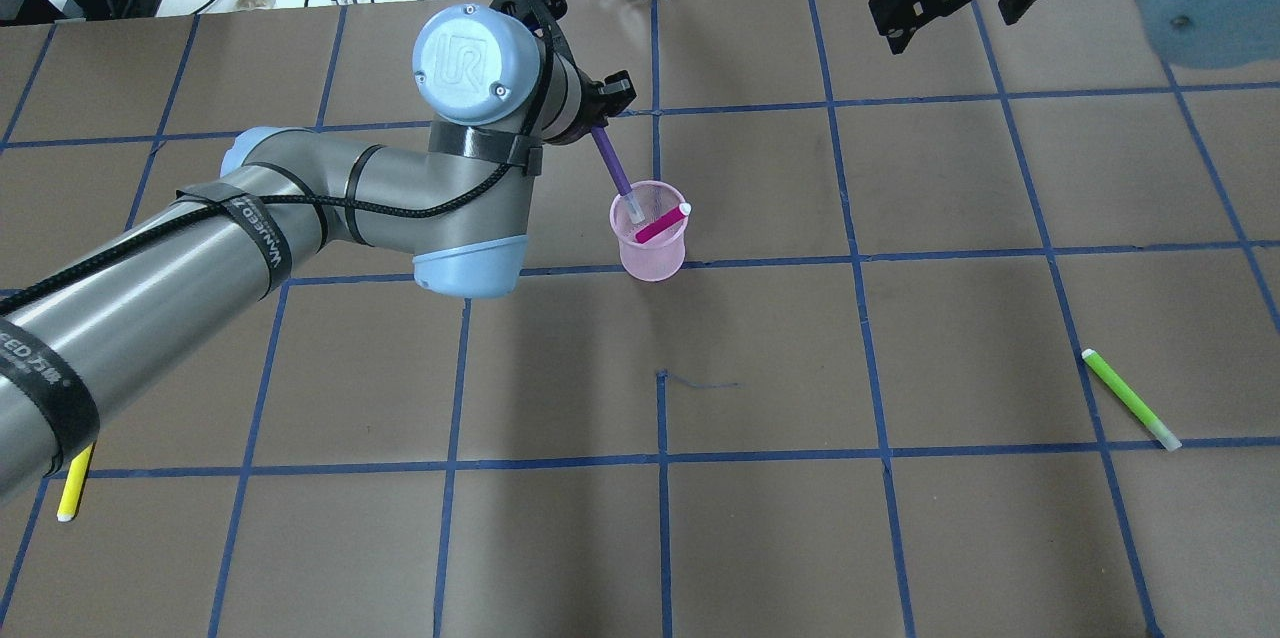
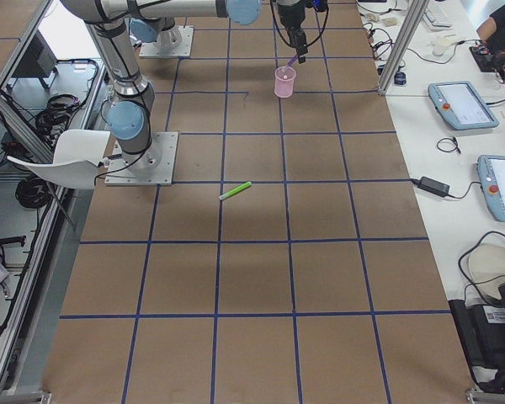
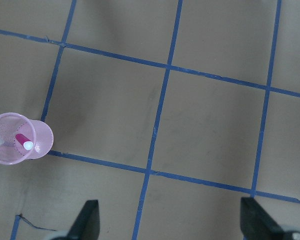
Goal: Insert purple and pink pens into pink cup
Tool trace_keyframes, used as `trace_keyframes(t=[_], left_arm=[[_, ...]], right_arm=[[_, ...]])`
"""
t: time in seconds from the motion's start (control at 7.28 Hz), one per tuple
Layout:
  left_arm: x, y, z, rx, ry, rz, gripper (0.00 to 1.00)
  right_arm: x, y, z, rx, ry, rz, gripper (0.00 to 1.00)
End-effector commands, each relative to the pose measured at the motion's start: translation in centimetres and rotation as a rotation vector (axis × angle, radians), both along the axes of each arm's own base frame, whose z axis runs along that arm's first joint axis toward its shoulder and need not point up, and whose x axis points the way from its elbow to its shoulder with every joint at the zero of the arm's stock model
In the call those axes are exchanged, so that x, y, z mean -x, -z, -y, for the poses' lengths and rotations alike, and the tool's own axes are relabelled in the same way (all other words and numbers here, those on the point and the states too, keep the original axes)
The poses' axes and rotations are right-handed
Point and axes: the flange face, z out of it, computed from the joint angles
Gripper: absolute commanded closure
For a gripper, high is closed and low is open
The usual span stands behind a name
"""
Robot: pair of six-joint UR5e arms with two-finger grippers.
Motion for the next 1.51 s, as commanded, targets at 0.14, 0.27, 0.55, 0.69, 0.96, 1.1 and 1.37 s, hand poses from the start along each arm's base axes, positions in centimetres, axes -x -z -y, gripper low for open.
trace_keyframes(t=[0.14,0.27,0.55,0.69,0.96,1.1,1.37], left_arm=[[0.2,0.6,-0.1,-0.002,-0.01,0.024,1.0],[0.4,0.9,-0.2,-0.008,-0.01,0.032,1.0],[0.9,1.2,-0.4,-0.005,-0.015,0.058,1.0],[1.1,1.6,-0.4,-0.012,-0.021,0.054,1.0],[1.5,1.9,-0.5,-0.022,-0.044,0.031,1.0],[1.5,2.6,-0.4,-0.033,-0.046,0.032,1.0],[1.5,2.8,-0.3,-0.034,-0.046,0.034,0.02]], right_arm=[[-0.2,-0.1,0.1,0.003,-0.003,0.003,0.0],[-0.2,-0.3,0.0,0.006,0.003,0.004,0.0],[-0.3,-0.3,0.5,0.008,0.001,0.009,0.0],[-0.2,-0.6,0.3,0.012,0.007,0.006,0.0],[0.5,-0.1,0.3,-0.006,0.149,0.044,0.0],[0.8,0.8,-0.8,-0.099,0.231,0.048,0.0],[0.5,-0.3,-3.2,-0.159,0.32,0.053,0.0]])
